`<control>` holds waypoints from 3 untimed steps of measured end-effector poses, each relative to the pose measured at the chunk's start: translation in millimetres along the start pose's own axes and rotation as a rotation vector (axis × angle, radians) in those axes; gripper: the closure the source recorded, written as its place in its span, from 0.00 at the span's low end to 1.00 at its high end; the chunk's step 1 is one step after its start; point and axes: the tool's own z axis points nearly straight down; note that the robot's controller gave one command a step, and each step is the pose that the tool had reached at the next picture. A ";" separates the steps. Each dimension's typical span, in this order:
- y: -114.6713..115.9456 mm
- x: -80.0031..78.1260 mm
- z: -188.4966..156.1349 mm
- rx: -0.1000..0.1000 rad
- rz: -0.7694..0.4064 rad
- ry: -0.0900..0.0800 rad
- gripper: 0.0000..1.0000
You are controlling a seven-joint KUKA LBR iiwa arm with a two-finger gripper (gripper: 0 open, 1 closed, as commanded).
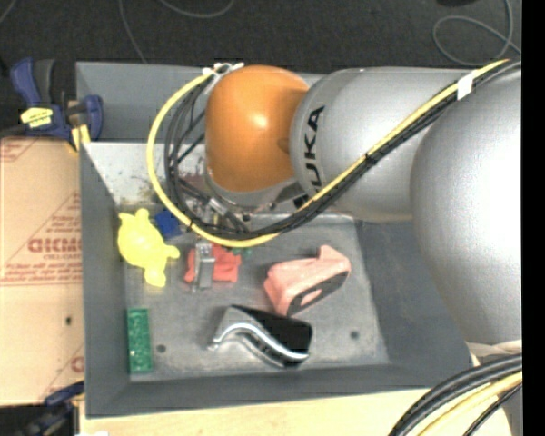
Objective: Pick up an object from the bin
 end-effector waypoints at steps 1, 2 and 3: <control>-0.9 -1.7 -5.3 -0.002 0.004 -0.008 0.00; -31.9 -25.3 49.0 -0.001 -0.089 -0.010 0.00; -77.8 -46.9 113.1 0.001 -0.173 -0.010 0.00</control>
Offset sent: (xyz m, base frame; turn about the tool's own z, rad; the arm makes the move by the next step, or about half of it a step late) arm 0.0455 -0.0638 -0.1108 -0.1797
